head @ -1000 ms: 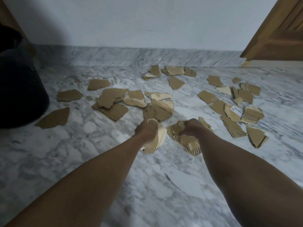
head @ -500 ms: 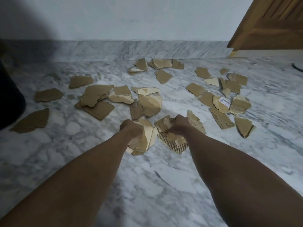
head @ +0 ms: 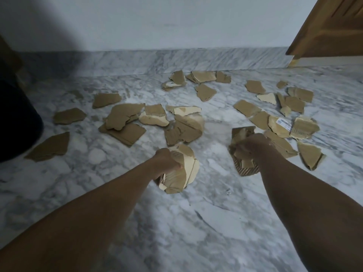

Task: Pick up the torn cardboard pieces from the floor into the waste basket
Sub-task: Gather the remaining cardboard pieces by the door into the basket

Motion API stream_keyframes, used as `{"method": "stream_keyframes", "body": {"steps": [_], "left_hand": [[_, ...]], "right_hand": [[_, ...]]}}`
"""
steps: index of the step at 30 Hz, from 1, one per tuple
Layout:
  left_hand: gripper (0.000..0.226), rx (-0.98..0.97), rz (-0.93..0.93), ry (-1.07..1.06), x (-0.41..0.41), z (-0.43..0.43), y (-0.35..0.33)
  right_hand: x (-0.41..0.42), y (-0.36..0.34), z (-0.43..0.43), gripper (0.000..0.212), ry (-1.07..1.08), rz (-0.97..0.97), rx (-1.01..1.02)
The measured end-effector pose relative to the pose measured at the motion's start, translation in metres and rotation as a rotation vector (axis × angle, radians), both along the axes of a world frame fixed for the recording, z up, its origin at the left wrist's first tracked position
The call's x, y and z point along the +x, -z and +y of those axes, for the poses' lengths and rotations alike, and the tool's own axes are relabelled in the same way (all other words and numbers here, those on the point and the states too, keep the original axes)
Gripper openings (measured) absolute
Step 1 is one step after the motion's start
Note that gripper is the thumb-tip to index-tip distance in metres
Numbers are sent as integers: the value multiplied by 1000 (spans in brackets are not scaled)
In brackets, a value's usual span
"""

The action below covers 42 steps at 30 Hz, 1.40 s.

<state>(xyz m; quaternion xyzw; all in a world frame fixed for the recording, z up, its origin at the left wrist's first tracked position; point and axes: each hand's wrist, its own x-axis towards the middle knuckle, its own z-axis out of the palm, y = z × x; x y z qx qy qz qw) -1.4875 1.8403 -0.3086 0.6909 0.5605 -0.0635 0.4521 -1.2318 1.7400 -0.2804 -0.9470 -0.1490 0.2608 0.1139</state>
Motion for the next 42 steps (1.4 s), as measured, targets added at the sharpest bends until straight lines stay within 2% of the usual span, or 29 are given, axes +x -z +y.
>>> {"method": "stream_keyframes", "body": {"steps": [2,5,7,9,12,14,16,18,20,23,25,27,29,31,32,35,36,39,40,42], "left_hand": [[92,196,146,202,13,2,-7],[112,298,240,393,36,15,-14],[98,283,314,482,48,26,-16],[72,261,364,554,55,31,-20],[42,326,321,754,61,17,-28],[32,354,275,782,60,6,-21],[47,416,294,764,55,3,-10],[69,411,316,737,57,6,-6],[67,387,376,727,65,10,-13],[60,397,448,690,72,9,-19],[73,393,475,674,72,5,-20],[88,371,427,622,69,5,-20],[90,336,391,596,71,5,-26],[86,308,392,589,71,6,-29],[82,294,388,590,71,7,-30],[71,277,353,592,67,6,-33],[67,284,330,593,64,5,-31],[61,298,251,581,50,0,-30],[61,304,242,591,44,-2,-30],[63,298,231,604,29,-5,-34]], "right_hand": [[-15,3,-13,91,-47,-57,-41],[-13,14,-15,88,70,90,142],[-6,17,-9,90,122,181,246],[0,22,-6,106,145,228,269],[6,20,-3,109,71,219,225],[12,18,3,99,30,230,188],[16,17,8,82,-20,230,164],[20,19,10,83,-36,265,135],[23,19,11,85,-25,302,139],[31,19,9,72,-36,340,171],[38,23,8,74,-25,372,197],[44,25,9,69,-27,406,211],[51,17,6,52,106,553,276],[44,-7,1,29,201,783,334],[41,-13,2,25,251,837,355],[5,-25,14,26,252,837,335],[-16,-25,20,31,180,778,281],[-57,2,41,65,32,490,241],[-69,2,42,64,43,388,289],[-96,-10,39,55,69,303,341]]}}
